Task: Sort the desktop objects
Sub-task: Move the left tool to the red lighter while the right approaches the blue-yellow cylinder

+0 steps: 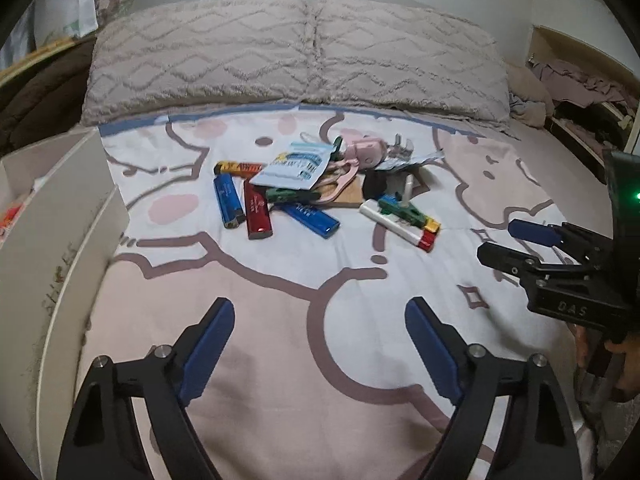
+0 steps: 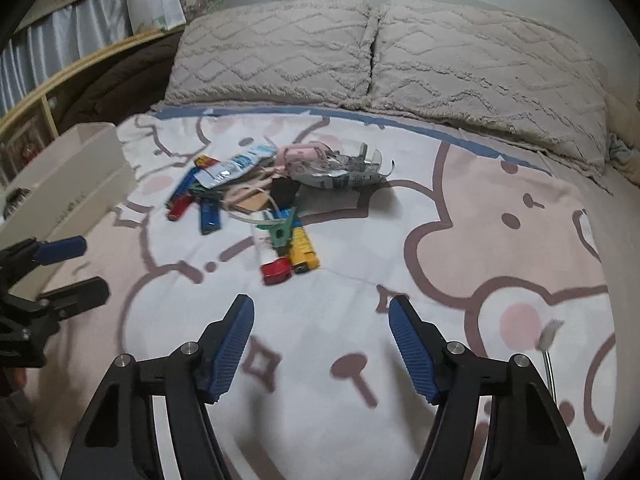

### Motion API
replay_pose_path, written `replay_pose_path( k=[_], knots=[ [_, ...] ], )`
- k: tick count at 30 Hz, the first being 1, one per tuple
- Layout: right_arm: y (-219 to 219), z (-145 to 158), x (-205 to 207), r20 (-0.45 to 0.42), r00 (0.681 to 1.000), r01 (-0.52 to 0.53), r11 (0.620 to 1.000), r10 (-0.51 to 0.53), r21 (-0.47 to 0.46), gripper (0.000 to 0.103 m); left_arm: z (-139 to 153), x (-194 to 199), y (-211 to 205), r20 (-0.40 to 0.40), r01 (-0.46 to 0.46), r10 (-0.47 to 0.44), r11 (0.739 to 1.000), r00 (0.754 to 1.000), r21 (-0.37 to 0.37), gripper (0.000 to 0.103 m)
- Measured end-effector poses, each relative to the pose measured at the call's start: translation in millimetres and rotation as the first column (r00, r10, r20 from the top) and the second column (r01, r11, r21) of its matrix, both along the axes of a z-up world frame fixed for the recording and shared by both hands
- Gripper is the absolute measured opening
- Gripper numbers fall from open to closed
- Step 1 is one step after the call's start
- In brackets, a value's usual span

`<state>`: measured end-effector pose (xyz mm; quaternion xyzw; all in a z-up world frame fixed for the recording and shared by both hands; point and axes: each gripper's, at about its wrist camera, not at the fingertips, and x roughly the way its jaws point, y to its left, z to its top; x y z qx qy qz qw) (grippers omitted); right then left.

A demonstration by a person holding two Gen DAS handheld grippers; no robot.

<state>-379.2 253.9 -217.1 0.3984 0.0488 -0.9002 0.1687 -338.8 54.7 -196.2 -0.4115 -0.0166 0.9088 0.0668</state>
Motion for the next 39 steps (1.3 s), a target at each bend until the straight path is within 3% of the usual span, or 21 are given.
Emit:
replay_pose_path(
  k=[8,12,20,25,35,39],
  knots=[
    [-5.4,-25.6,-31.6,0.039,0.999,-0.009,0.997,0.006,0.073,0.071,-22.4,-21.7,-21.1,0.079,-0.044,0.04,0.998,0.996,0.048,0.076],
    [-12.0,-34.2,-40.7,0.055,0.998,-0.018,0.996,0.013,0.089,0.071,-38.4,-27.9,-23.6,0.117,-0.058,0.05,0.996,0.992,0.065,0.076],
    [-20.8,-38.6,-52.1,0.051,0.997,-0.061,0.995,0.057,0.08,0.071,-44.1,-48.2,-21.0,0.112,-0.06,0.055,0.997,0.992,0.042,0.076],
    [-31.4,-38.4,-52.8,0.042,0.993,-0.115,0.99,0.111,0.085,0.051,-47.5,-71.5,-18.0,0.108,-0.048,0.047,0.999,0.993,0.004,0.076],
    [-39.4,-43.3,-50.3,-0.005,0.991,-0.136,0.984,0.137,0.117,0.041,-49.2,-97.2,-23.5,0.072,-0.07,0.072,0.997,0.995,-0.022,0.075],
    [-36.5,-42.8,-47.6,-0.003,0.988,-0.151,0.985,0.152,0.086,0.035,-50.4,-102.8,-22.5,0.065,-0.071,0.073,0.997,0.995,-0.037,0.074]
  ],
)
